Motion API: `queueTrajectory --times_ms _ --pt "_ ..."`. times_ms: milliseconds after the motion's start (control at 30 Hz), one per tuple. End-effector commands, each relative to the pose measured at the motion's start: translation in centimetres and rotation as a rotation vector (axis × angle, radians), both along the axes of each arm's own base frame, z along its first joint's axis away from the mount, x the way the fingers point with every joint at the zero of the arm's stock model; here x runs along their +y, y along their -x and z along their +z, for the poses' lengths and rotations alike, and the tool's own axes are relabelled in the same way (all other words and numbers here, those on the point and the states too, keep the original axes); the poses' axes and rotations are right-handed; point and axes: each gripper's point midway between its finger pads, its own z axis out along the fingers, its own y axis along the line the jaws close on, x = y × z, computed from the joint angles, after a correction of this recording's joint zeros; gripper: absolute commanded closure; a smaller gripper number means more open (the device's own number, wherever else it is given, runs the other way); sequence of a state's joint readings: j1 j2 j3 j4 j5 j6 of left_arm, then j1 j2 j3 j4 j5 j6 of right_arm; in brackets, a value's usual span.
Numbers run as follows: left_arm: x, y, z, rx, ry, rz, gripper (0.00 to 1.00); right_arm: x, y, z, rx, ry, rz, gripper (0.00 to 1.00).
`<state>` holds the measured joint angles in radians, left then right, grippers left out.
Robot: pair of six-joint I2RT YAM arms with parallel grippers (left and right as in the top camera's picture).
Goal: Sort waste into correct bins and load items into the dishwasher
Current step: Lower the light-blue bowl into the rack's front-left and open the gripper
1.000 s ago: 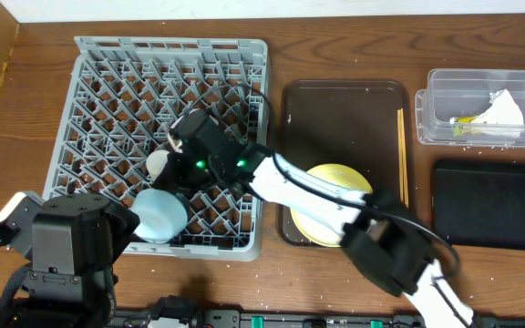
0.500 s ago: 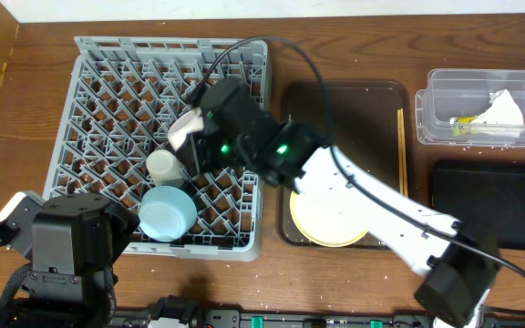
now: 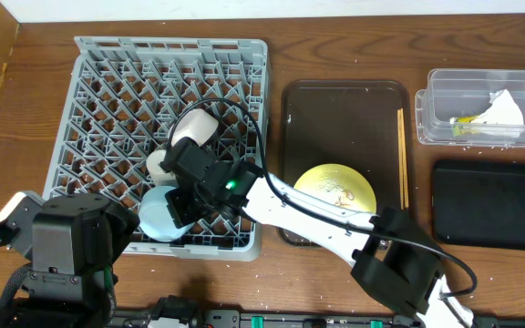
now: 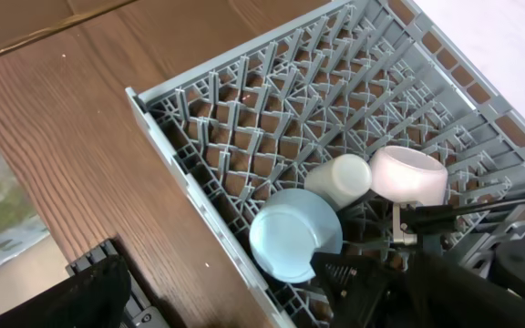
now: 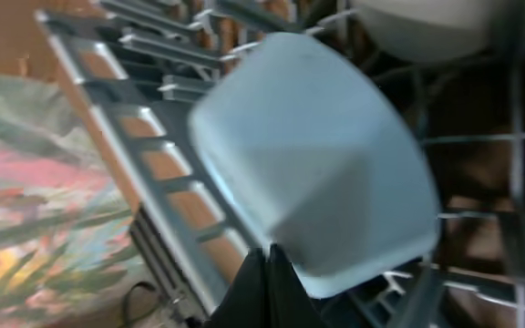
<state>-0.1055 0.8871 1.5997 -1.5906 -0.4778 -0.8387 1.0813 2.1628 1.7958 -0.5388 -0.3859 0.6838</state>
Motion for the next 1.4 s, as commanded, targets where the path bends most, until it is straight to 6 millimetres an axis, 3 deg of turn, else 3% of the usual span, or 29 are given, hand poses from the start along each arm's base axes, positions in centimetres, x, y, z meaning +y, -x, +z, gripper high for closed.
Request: queueTrajectory --times_ms 0,300,400,500,600,667,800,967,1100,1367 --pt "0.3 0.1 0.3 -0.01 -0.005 0.019 0.02 -0.5 -1.5 -1.3 -0.062 0.049 -0.04 0.99" --pt "0.3 0.1 0.3 -0.01 -0.005 0.019 0.02 -1.6 -4.4 -1.2 -0.128 0.075 -0.123 0.99" --pt "0.3 0.1 0.3 -0.01 -0.005 0.019 0.02 -0.9 -3.6 1.1 -0.104 -0.003 -0.065 0.99" --pt "0.3 0.1 0.3 -0.01 -0.005 0.019 0.02 0.8 -1.4 5.4 -0.123 -0.159 0.076 0.99" --pt "0.3 0.1 0.3 -0.01 -0.005 0.019 0.02 1.7 0.2 7.0 -0.139 -0.221 0.146 0.99" --pt "0.3 0.1 0.3 -0.01 -0.005 0.019 0.02 2.1 1.2 6.5 -0.149 -0.209 0.162 0.99" --pt "0.3 0.1 0.3 -0.01 -0.005 0.019 0.02 2.5 1.9 3.3 -0.169 -0.116 0.143 0.99" --pt "0.3 0.1 0.3 -0.01 -0.005 0.019 0.02 3.2 2.6 0.6 -0.162 -0.08 0.153 0.99" --pt "0.3 0.1 0.3 -0.01 -0.005 0.019 0.02 2.2 0.0 -0.9 -0.253 0.011 0.056 0.99" --pt "0.3 0.1 0.3 -0.01 -0.005 0.019 0.02 0.2 -4.1 -1.1 -0.325 0.073 -0.035 0.99"
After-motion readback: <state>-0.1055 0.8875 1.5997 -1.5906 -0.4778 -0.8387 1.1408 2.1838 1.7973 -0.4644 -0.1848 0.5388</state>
